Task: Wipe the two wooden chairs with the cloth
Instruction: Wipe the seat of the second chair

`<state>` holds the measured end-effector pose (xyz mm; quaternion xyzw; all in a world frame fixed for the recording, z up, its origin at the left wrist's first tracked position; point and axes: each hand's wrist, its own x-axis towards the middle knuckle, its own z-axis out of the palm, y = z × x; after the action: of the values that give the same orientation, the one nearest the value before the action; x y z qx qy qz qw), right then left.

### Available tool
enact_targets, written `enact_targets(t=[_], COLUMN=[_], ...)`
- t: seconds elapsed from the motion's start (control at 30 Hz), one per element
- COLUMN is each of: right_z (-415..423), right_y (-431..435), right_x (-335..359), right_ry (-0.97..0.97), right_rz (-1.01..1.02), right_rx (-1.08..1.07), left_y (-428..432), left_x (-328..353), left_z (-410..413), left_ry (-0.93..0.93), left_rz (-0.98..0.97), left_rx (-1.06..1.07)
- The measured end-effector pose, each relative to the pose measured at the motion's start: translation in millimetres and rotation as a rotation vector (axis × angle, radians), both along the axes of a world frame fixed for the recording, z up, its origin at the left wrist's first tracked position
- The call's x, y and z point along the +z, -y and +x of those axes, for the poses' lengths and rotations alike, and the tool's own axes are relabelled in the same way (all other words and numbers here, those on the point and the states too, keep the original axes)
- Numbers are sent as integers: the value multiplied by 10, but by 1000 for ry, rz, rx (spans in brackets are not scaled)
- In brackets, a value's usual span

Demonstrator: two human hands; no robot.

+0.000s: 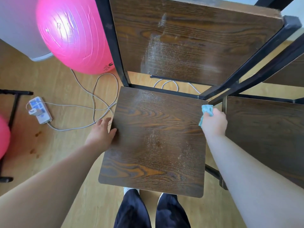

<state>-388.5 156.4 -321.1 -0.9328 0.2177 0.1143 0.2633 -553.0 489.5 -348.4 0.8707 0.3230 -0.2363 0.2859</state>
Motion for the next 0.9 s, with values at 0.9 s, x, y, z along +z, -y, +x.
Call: enact_targets(t=[0.9], right_z=[-53], right_y=[-2005], right_x=[-288], right_ry=[-72], right_rz=[196], right_rx=[640], left_y=[-296], left_x=[-183], left_z=[-306], left_ry=[70], left_rz=[-246], left_rx=[-50])
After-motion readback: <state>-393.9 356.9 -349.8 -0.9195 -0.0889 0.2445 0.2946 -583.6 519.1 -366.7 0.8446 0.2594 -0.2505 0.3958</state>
